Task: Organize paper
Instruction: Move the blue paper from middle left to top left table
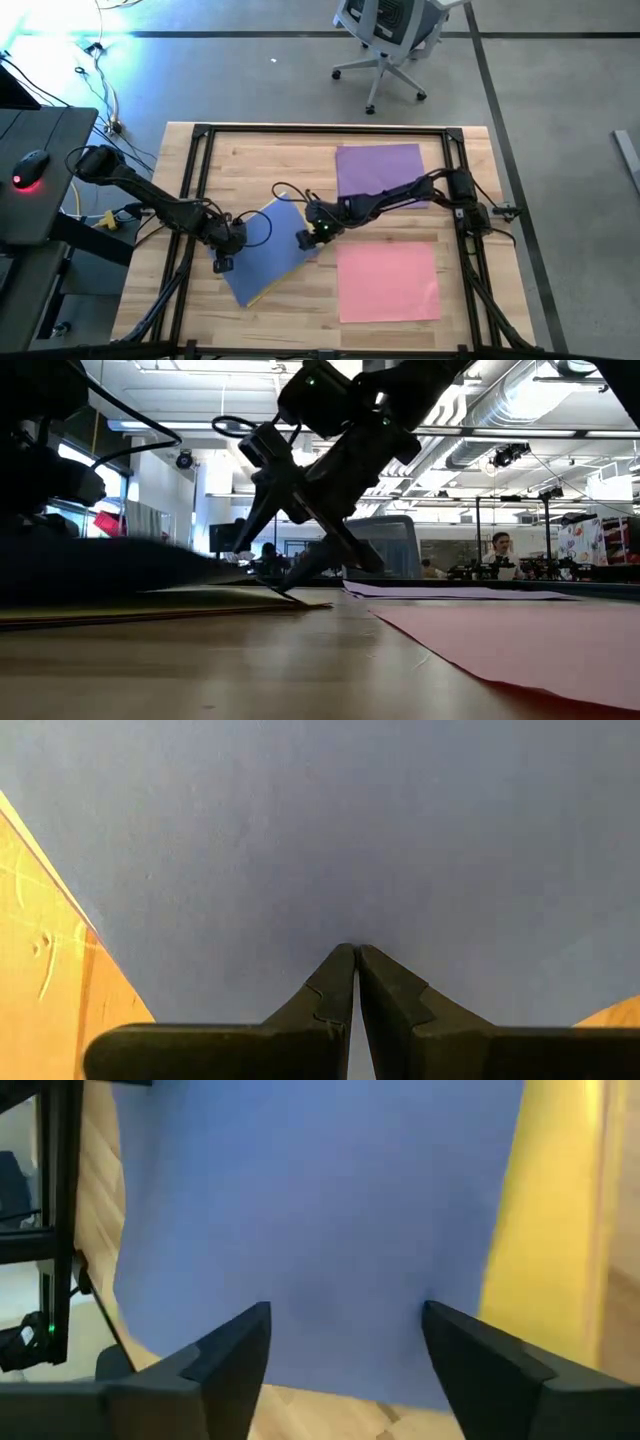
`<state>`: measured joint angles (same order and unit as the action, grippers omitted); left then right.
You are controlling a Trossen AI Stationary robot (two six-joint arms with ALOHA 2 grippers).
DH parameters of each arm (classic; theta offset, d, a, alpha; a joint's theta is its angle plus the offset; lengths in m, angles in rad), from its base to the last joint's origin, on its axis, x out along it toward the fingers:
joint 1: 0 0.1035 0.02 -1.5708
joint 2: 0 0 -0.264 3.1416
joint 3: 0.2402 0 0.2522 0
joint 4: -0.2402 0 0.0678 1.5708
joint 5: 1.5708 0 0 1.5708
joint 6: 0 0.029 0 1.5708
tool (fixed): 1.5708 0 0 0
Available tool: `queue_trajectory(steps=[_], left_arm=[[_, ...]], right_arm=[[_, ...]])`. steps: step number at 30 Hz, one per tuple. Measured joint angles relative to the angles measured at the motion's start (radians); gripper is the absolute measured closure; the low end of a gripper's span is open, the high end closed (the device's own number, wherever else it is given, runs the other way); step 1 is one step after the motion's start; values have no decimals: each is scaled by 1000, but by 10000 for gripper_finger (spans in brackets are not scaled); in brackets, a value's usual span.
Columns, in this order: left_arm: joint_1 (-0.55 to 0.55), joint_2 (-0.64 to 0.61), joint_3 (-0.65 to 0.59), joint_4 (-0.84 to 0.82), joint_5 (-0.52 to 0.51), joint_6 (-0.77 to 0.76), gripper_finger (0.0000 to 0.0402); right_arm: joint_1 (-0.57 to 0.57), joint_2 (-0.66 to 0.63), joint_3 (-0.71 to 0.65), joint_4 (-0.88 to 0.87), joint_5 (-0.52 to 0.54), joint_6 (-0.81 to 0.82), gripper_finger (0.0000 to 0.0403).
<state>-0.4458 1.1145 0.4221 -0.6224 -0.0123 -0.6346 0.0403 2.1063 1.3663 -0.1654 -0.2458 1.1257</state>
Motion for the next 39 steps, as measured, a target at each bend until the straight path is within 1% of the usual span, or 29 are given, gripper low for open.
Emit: queue_trajectory(steps=[6, 12, 16, 20, 25, 30, 35, 39], left_arm=[[0, 0, 0, 0, 0, 0, 402], [0, 0, 0, 0, -1, 3, 402], [0, 1, 0, 14, -1, 16, 402], [0, 1, 0, 27, -2, 18, 402], [0, 1, 0, 38, -5, 33, 402], [0, 1, 0, 48, -23, 56, 402], [0, 1, 0, 47, -28, 55, 402], [0, 1, 0, 47, -38, 62, 402]], right_arm=[[-10, 0, 0, -44, 2, 27, 140], [-10, -3, 9, -47, 16, 48, 140], [-10, -5, 34, -54, 82, 49, 139], [-16, -5, 73, -61, 100, 44, 139], [-32, -6, 90, -179, 155, 30, 139], [-42, -6, 54, -187, 130, 18, 139], [-28, -5, 42, -131, 101, 13, 139], [-18, -5, 42, -111, 101, 8, 139]])
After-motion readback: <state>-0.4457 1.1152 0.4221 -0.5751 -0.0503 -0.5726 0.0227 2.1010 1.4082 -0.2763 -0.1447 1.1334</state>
